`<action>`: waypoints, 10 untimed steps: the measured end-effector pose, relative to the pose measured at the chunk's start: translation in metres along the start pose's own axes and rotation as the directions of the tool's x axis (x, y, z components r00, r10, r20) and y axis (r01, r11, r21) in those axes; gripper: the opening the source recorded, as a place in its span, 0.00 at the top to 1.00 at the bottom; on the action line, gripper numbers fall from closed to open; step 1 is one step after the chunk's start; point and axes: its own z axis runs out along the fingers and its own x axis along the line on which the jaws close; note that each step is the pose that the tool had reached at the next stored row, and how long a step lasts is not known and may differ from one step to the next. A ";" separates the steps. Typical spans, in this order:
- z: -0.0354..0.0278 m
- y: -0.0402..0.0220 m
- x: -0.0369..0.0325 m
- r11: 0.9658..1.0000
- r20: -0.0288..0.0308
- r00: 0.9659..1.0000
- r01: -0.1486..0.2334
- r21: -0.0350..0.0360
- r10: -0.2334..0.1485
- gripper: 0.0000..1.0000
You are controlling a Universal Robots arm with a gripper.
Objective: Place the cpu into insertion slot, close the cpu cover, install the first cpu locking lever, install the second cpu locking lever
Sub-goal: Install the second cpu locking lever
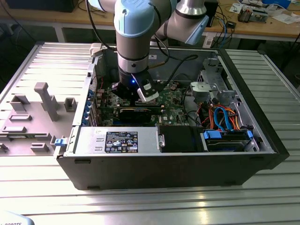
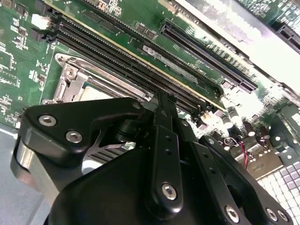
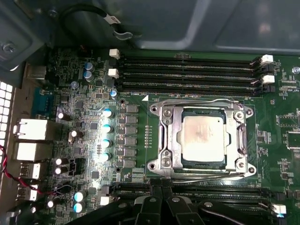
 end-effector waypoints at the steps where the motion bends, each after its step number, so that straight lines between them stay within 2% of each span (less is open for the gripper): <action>1: 0.0009 -0.0002 0.0000 1.000 0.000 1.000 0.000 -0.006 0.000 0.89; 2: 0.0015 -0.0003 0.0002 1.000 0.000 1.000 0.000 -0.013 0.000 0.89; 4: 0.0027 -0.0004 0.0004 1.000 0.001 1.000 0.000 -0.024 0.000 0.89; 8: 0.0049 -0.0008 0.0006 0.999 0.001 1.000 0.000 -0.033 0.000 0.89; 10: 0.0060 -0.0011 0.0010 0.999 0.001 1.000 0.000 -0.041 0.000 0.89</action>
